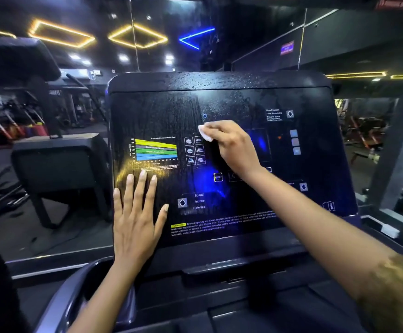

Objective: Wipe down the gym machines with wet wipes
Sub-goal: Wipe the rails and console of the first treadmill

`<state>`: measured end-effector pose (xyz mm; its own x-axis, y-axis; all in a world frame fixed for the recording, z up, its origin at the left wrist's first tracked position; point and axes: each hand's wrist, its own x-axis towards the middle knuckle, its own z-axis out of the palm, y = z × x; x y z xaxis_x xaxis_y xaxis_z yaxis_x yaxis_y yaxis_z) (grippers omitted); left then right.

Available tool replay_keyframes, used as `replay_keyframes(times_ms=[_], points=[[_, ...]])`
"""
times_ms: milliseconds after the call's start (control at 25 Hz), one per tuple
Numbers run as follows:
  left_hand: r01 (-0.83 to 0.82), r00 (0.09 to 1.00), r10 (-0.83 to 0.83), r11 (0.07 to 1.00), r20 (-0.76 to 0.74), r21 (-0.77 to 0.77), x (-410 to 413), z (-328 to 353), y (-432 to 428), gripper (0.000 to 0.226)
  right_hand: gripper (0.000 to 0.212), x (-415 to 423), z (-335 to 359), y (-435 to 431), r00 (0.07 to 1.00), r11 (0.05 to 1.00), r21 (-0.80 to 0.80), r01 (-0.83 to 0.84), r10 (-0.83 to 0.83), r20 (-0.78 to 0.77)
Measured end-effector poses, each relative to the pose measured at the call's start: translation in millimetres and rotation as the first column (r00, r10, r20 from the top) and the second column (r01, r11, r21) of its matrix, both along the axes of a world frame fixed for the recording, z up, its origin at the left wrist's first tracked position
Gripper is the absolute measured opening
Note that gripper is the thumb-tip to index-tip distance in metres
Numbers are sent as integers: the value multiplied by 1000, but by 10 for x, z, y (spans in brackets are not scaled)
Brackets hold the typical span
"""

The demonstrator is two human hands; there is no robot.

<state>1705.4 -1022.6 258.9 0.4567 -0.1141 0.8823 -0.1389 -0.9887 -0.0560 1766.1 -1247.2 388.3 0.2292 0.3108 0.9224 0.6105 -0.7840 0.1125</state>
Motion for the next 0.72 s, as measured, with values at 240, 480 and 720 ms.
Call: replay_keyframes(times_ms=[240, 480, 720], points=[[11, 1000, -11, 1000, -9, 3, -2, 0, 3, 61, 28, -154, -612, -114, 999, 991, -129, -38, 39, 9], [129, 991, -132, 987, -25, -93, -39, 16, -92, 59, 34, -635, -1366, -471, 991, 912, -389, -128, 109, -71], [164, 986, -164, 986, -3, -30, 219, 359, -388, 58, 37, -597, -984, -450, 980, 980, -48, -191, 188, -61]])
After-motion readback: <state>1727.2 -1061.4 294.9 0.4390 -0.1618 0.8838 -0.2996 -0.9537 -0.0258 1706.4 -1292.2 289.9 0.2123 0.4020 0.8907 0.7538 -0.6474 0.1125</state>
